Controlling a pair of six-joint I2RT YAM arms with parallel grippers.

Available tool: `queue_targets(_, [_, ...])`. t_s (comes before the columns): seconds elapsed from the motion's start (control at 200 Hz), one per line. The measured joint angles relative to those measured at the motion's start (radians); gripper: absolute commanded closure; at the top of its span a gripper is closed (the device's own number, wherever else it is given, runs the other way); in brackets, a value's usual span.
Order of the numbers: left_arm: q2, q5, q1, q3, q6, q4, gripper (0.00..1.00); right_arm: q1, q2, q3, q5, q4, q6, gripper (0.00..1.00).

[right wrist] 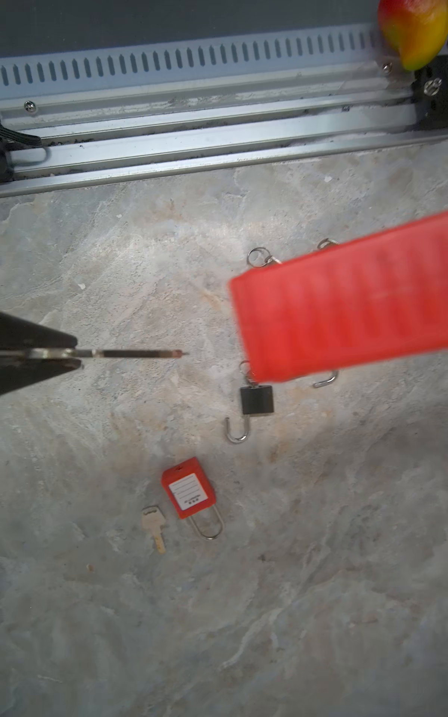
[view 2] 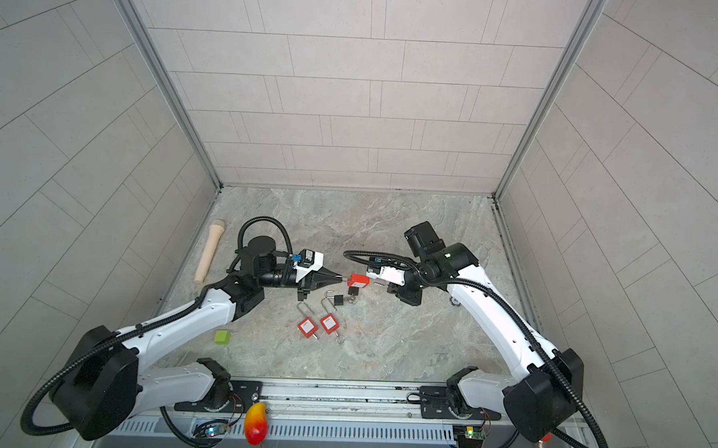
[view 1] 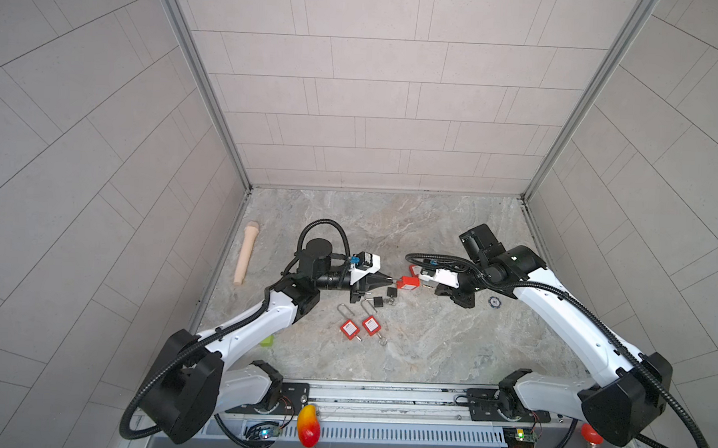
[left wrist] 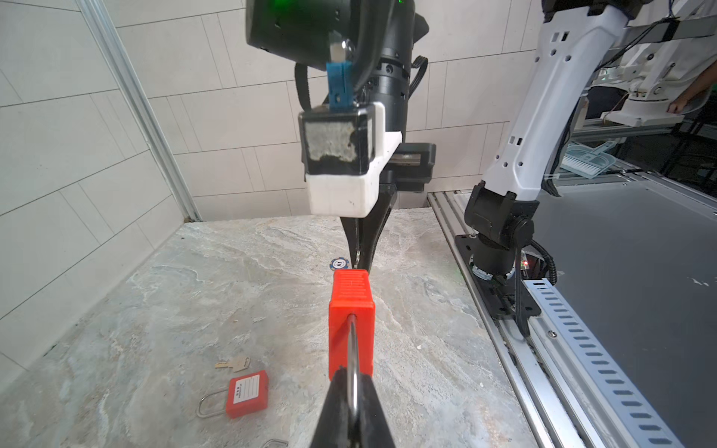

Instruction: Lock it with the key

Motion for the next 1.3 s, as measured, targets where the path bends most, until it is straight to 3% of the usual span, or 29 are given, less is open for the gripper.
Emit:
queue_targets(0.225, [0.003, -0.01, 0.032, 0.021, 0.013, -0.091, 1.0, -0.042, -0.002, -0.051, 0.029, 0.013, 0.016, 1.0])
queue_targets(0.45, [0.105, -0.071, 0.043, 0.282, 0.173, -0.508, 1.0, -0.051, 0.0, -0.114, 0.084, 0.149, 0.173, 1.0])
queue_targets(0.851, [0.583, -0.217, 0.068, 0.856, 0.397, -1.155, 1.0, -0.051, 0.218, 0.063, 0.193, 0.282, 0.509, 1.0])
queue_targets(1.301, [0.98, -0.319, 0.07, 1.311, 0.472, -1.491, 1.0, -0.051, 0.285, -0.032, 0.28, 0.494, 0.701, 1.0])
